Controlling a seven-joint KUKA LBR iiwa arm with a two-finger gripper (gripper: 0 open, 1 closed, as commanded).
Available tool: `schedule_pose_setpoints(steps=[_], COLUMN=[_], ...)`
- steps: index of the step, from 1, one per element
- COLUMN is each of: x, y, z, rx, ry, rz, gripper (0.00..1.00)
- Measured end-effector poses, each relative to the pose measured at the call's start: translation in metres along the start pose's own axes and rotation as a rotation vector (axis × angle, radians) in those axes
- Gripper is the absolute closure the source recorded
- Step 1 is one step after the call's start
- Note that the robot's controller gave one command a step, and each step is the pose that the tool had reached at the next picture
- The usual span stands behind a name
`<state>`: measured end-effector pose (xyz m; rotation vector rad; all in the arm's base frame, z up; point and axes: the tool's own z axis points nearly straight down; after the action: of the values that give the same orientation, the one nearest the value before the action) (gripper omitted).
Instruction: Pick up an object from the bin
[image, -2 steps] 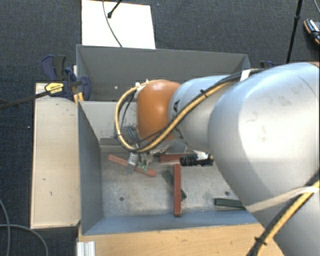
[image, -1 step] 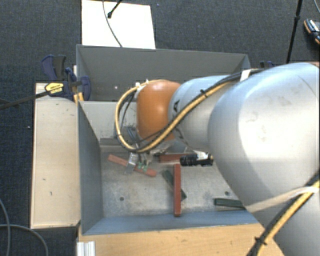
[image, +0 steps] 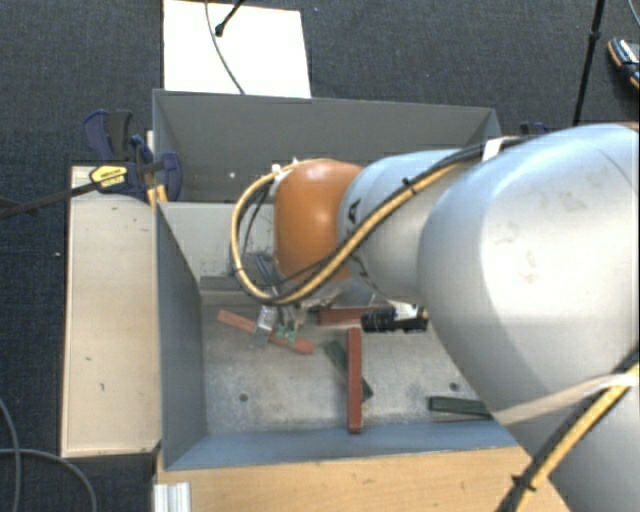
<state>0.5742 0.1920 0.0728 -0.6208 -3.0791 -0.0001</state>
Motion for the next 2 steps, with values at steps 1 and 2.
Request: schedule_pose_setpoints(steps=[1,2], x=[0.001,0.0], y=[-0.001,-0.001], z=[-0.017,-0.038], rx=[0.004,0.002], ry=[0.006,0.003], rz=[0.001,0.0], gripper=[1.0,1.0])
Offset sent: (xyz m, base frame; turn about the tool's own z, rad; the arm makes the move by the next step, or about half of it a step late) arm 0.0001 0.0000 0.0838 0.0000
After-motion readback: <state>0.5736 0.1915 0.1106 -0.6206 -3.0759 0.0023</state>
